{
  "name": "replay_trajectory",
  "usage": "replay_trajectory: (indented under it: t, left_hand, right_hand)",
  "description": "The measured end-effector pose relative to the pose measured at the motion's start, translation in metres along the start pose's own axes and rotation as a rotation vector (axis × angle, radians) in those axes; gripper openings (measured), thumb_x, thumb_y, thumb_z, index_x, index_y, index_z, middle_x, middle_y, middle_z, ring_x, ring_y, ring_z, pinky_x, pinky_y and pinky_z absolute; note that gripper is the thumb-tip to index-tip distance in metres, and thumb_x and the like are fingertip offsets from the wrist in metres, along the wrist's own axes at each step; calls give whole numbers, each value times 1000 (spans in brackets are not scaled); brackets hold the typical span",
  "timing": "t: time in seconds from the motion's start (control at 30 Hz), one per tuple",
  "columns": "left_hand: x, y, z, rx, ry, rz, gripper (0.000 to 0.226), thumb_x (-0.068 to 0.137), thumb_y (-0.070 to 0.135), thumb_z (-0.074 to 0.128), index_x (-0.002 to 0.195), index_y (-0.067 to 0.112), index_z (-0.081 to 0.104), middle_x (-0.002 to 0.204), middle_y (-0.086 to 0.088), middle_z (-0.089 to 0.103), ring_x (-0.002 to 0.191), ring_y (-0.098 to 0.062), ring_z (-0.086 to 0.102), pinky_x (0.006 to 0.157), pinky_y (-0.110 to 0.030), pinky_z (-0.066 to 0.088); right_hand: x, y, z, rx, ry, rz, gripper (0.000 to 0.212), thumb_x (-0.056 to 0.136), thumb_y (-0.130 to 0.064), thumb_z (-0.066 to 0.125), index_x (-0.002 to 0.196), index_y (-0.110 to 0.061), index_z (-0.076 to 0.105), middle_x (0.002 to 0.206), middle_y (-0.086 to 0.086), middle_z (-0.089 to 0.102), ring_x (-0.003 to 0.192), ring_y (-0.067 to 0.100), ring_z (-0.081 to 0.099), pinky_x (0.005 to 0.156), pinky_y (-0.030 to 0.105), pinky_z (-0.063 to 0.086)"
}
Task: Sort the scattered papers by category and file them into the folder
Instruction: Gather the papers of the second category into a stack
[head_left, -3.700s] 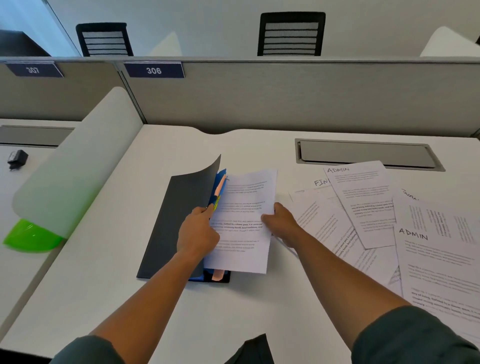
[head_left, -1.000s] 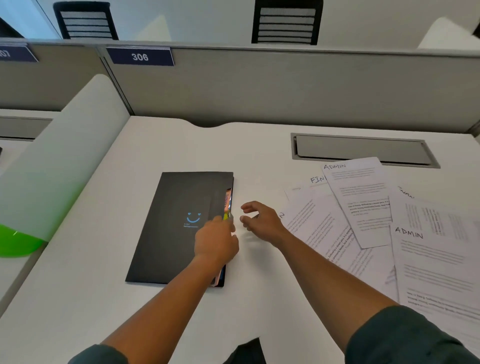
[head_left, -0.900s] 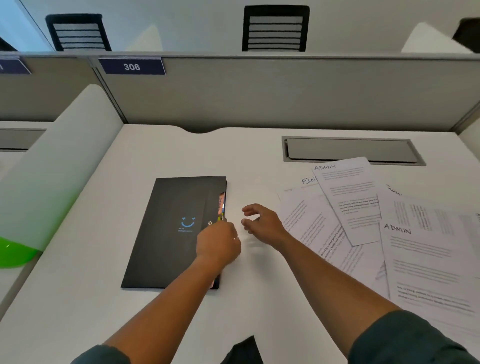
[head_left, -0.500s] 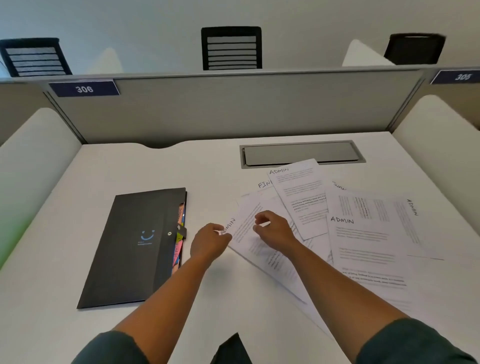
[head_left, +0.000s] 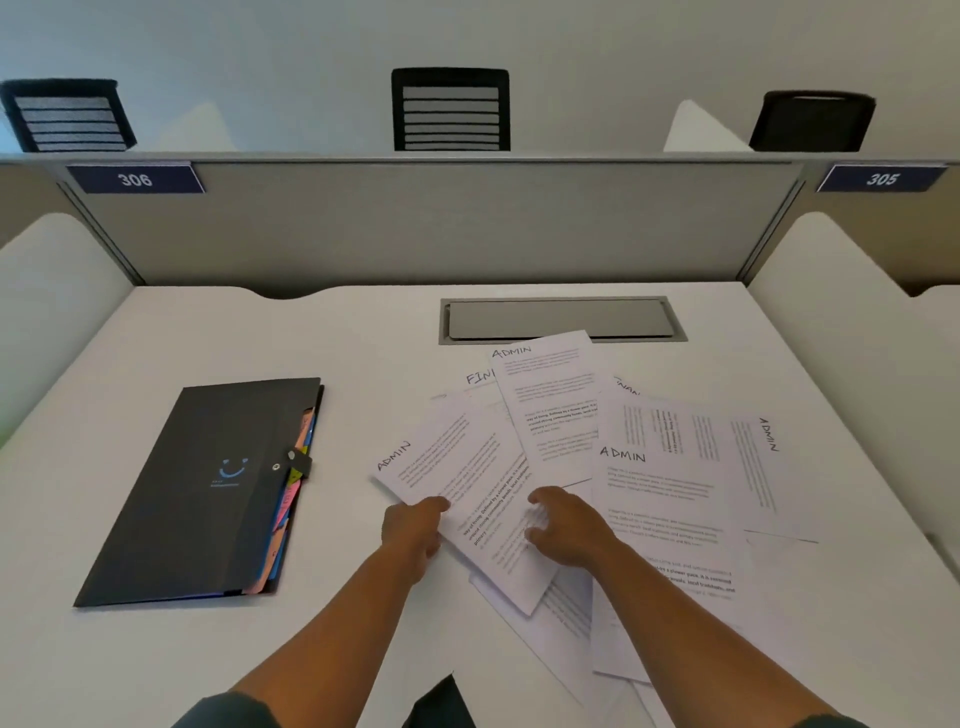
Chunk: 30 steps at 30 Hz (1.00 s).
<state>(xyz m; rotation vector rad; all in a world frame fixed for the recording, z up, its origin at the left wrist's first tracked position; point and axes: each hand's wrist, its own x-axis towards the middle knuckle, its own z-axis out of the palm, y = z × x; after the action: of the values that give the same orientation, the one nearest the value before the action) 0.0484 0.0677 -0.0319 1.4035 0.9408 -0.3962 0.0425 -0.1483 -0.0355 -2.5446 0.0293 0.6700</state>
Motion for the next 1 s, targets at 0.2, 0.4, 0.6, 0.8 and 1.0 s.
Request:
replay_trajectory:
  t: [0.2,0.4,0.6,0.8,1.0]
  left_hand:
    - [-11,-25,14,-13,-4,171,17,86,7,65,102,14,65,105,-6,72,90,-27,69,71,-32,55]
    - [-15,-25,22,-12,-36,204,24,92,5,53,96,26,64,98,0,72,91,-25,69,70,-36,60]
    - [-10,-9,9,63,13,258,28,92,8,46,99,27,66,92,7,72,87,-19,68,60,-26,52]
    - [5,-3,-13,259,15,245,22,95,13,45,93,26,63,96,0,73,87,-26,71,69,-34,56]
    - [18,-3,-25,310,3,237,21,94,11,48,102,21,65,98,1,72,87,-23,71,69,-33,54]
  right_hand:
    - [6,10,-8,13,21,-84,51,88,-31,63,135,-17,50,135,2,56,120,19,54,99,32,43]
    - [13,18,-19,126,124,-93,24,87,-28,60,108,-17,59,110,-2,60,96,16,57,80,29,46]
    - [28,17,-31,29,284,-78,39,86,-32,64,120,-15,56,125,2,51,114,21,49,88,35,46]
    - [48,3,-32,-213,124,-22,69,89,-46,58,144,-13,33,154,9,23,146,34,16,111,46,36]
    - [58,-7,-26,-384,90,30,57,85,-25,60,136,-11,39,140,9,34,130,34,34,98,41,45]
